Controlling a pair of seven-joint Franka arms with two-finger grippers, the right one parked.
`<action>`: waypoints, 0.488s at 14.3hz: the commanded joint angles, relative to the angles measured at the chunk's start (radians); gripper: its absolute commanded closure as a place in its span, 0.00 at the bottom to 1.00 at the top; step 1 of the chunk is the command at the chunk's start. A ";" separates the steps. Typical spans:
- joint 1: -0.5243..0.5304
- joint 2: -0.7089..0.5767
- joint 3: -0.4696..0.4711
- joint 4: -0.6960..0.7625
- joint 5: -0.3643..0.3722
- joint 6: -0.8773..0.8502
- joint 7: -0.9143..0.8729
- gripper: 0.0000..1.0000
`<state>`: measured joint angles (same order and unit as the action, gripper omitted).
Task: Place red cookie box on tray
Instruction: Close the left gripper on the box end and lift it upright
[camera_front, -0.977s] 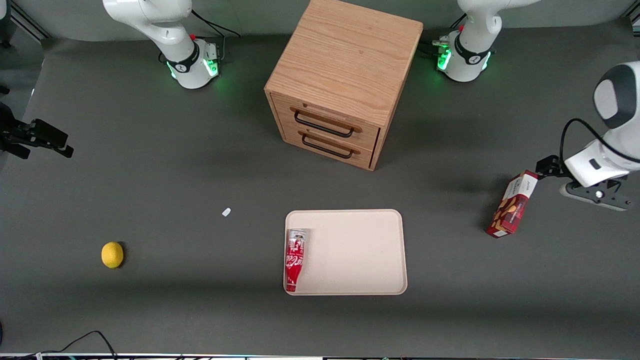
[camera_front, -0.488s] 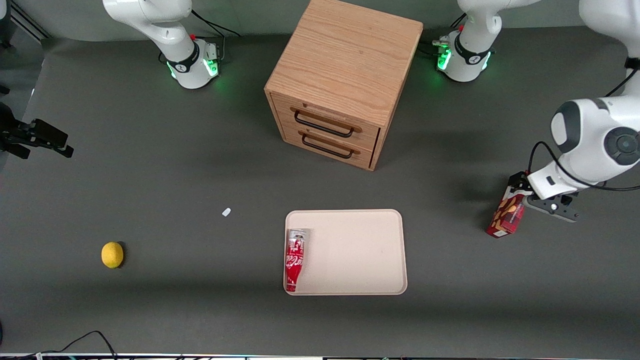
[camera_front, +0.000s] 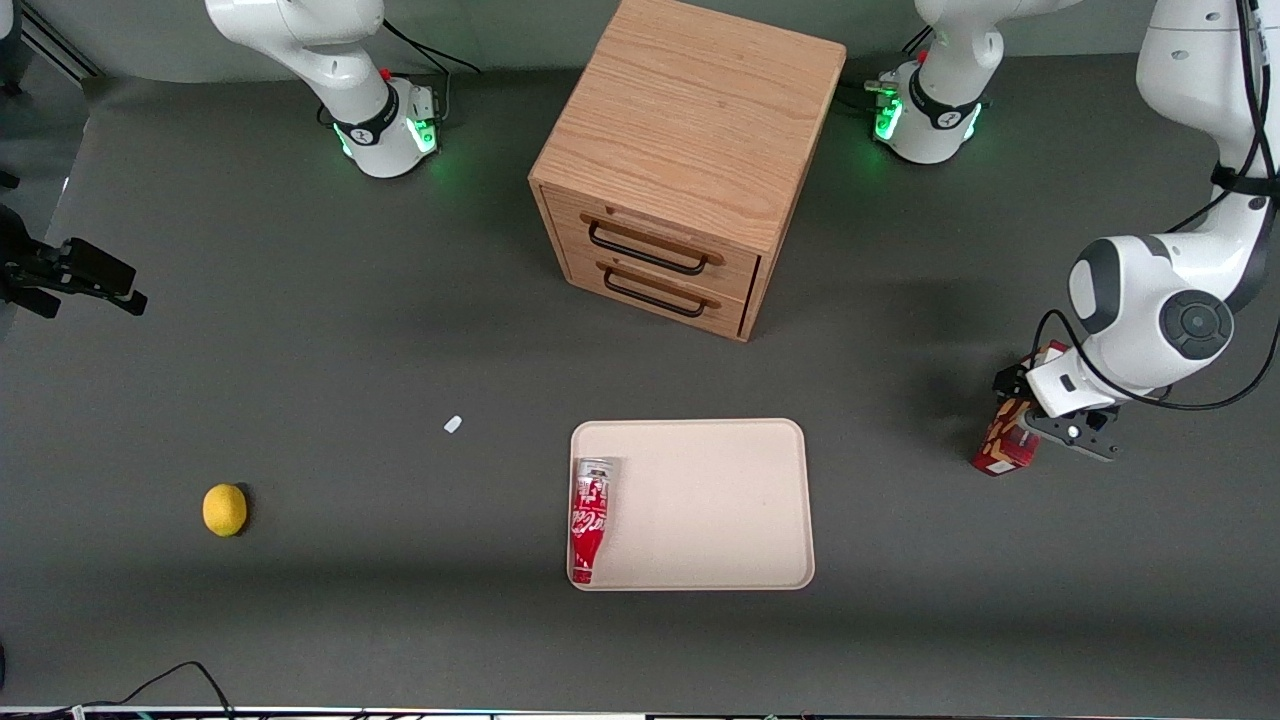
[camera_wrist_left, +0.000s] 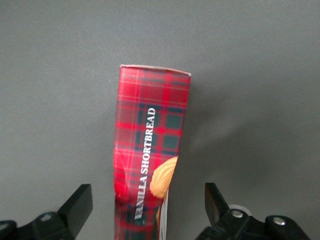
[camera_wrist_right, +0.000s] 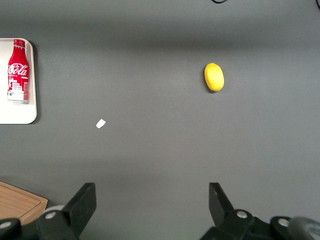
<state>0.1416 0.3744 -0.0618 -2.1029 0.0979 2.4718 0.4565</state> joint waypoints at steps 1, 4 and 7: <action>-0.007 -0.002 0.011 -0.011 0.010 0.019 0.011 0.14; -0.007 0.001 0.011 -0.011 0.010 0.018 0.011 0.84; -0.007 0.001 0.011 -0.006 0.008 0.006 0.001 1.00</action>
<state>0.1417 0.3825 -0.0578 -2.1033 0.0980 2.4790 0.4565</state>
